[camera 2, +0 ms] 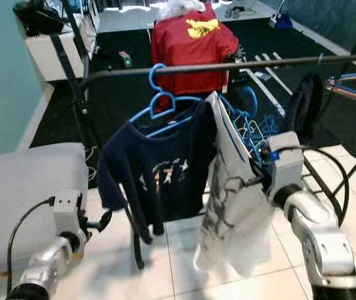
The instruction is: Hang hanger
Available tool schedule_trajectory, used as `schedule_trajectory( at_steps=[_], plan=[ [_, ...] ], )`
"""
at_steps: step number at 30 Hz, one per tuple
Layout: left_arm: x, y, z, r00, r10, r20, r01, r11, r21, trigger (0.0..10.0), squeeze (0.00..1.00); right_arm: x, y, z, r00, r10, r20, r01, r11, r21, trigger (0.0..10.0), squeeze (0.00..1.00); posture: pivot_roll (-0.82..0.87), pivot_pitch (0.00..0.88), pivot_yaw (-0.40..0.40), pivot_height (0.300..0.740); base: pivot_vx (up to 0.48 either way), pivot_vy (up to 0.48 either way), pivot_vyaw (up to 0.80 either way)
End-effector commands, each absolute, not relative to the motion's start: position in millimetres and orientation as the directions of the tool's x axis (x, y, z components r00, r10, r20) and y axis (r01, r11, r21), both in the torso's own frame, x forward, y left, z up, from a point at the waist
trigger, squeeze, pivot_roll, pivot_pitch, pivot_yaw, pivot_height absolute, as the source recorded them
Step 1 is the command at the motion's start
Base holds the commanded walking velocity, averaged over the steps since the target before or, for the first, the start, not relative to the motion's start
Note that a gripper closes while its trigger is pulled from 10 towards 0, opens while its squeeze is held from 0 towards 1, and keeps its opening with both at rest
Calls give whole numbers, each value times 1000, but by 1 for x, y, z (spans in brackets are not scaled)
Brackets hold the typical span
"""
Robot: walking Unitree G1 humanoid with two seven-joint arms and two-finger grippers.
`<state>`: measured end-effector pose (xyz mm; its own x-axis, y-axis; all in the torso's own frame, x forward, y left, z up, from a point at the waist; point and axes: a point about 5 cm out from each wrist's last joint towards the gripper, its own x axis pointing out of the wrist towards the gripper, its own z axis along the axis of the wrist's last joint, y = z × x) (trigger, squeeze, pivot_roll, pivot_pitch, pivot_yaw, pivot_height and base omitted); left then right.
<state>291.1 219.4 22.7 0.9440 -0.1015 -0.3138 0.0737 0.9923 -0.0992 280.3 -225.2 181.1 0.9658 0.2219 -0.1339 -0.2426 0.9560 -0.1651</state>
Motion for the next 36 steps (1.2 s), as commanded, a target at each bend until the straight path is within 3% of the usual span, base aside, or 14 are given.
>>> schedule_trajectory(
  at_steps=[1, 14, 17, 20, 22, 23, 28, 29, 31, 33, 34, 36],
  plan=[
    [286, 225, 19, 935, -113, -335, 90, 992, -85, 10000, 0, 274, -225, 190, 961, 253, -109, -269, 948, -171, 0, 0, -85, 98, 2, 740, -409, 0, 0],
    [299, 236, 48, 946, -246, -212, 223, 967, -126, 10000, 0, 253, -232, 211, 879, 459, -134, -478, 851, -218, 314, 0, -90, 81, 5, 740, -313, 0, 0],
    [299, 235, 62, 922, -359, -144, 343, 931, -127, 10000, 0, 248, -221, 214, 810, 572, -126, -586, 790, -182, 0, 0, -86, 76, 2, 740, 0, 0, 0],
    [299, 234, 90, 852, -523, -15, 518, 847, -116, 10000, 0, 237, -211, 219, 683, 721, -114, -730, 669, -141, 0, 0, -81, 72, -4, 740, 0, 0, 469],
    [299, 234, 90, 852, -523, -15, 518, 847, -116, 10000, 0, 237, -211, 219, 683, 721, -114, -730, 669, -141, 0, 0, -81, 72, -4, 740, 0, 0, 794],
    [298, 239, 122, 773, -625, 111, 634, 766, -102, 10000, 0, 230, -210, 229, 592, 801, -89, -805, 581, -120, 0, 0, -81, 70, -7, 740, 0, 0, 794],
    [295, 247, 159, 675, -697, 242, 731, 677, -89, 10000, 0, 223, -213, 242, 508, 860, -52, -859, 502, -96, 0, 0, -78, 67, -10, 740, 0, 0, 794],
    [289, 253, 187, 570, -758, 316, 808, 587, -49, 10000, 0, 219, -219, 252, 454, 891, -19, -889, 451, -84, 0, 0, -73, 63, -12, 740, 0, 0, 794],
    [289, 253, 187, 570, -758, 316, 808, 587, -49, 10000, 0, 219, -219, 252, 454, 891, -19, -889, 451, -84, 0, 0, -73, 63, -12, 740, 0, 0, 794],
    [279, 256, 206, 460, -820, 341, 873, 488, -3, 10000, 0, 214, -224, 261, 396, 918, 7, -916, 396, -66, 0, 0, -72, 61, -11, 740, 0, 0, 794],
    [279, 256, 206, 460, -820, 341, 873, 488, -3, 10000, 0, 214, -224, 261, 396, 918, 7, -916, 396, -66, 0, 0, -72, 61, -11, 740, 0, 0, 794],
    [261, 258, 223, 284, -900, 330, 947, 318, 51, 10000, 0, 206, -229, 272, 318, 947, 40, -947, 320, -40, 0, 0, -77, 61, -8, 740, 0, 0, 794]
  ],
)
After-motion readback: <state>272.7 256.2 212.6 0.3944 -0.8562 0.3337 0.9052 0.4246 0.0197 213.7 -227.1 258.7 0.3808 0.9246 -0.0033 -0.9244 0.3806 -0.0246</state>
